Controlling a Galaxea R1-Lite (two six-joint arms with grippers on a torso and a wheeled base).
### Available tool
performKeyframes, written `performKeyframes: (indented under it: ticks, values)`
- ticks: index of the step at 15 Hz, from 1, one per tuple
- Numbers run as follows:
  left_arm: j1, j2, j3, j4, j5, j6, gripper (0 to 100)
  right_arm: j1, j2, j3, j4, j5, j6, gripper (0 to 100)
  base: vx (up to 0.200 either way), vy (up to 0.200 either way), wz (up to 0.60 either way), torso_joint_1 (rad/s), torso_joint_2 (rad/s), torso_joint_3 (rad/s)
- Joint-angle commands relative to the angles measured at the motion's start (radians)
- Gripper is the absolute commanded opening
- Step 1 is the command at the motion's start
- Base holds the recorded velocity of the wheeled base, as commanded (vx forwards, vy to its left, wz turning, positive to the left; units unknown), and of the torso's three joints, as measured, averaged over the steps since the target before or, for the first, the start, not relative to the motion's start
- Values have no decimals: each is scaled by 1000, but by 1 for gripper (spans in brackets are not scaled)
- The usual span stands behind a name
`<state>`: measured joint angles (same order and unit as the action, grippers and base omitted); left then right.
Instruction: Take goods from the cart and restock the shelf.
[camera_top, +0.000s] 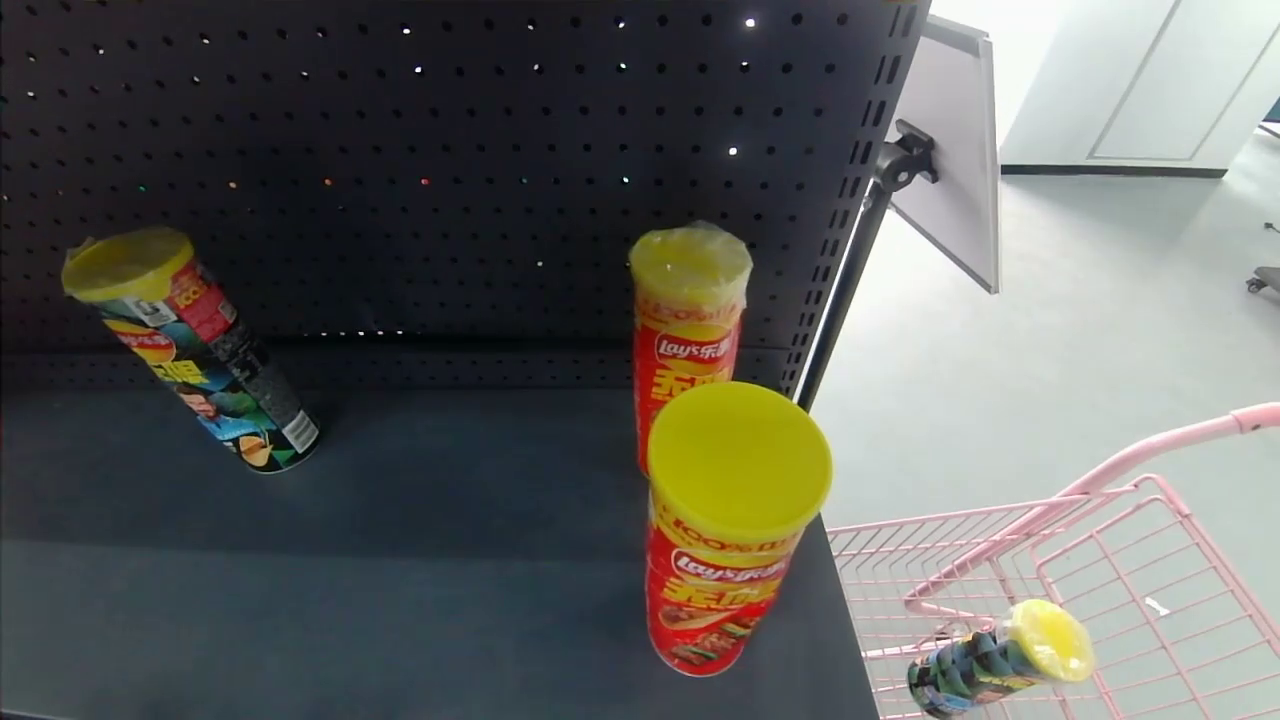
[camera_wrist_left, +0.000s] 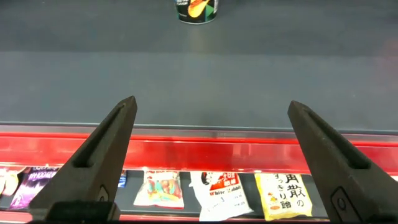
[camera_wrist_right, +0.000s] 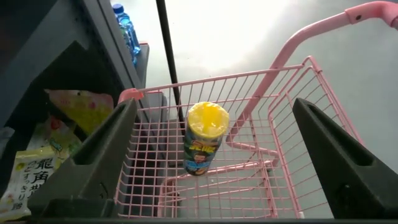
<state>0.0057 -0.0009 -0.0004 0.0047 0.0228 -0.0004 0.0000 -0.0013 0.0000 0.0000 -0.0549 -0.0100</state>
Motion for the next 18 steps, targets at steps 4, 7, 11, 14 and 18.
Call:
performKeyframes:
  ticks: [4,7,11,14,18]
  values:
    - [0,1,-1,0,0,0,100,0,1,0,0,0,-1,100,0,0,0,0,0,0]
    - [0,1,0,0,0,-1,100,0,1,0,0,0,-1,100,0,0,0,0,0,0]
    - [0,1,0,0,0,-1,100,0,1,0,0,0,-1,100,0,0,0,0,0,0]
    - [0,1,0,0,0,-1,100,0,1,0,-2,0,-1,100,0,0,0,0,0,0]
    - [0,1,0,0,0,-1,100,0,1,0,-2,0,-1,100,0,0,0,0,0,0]
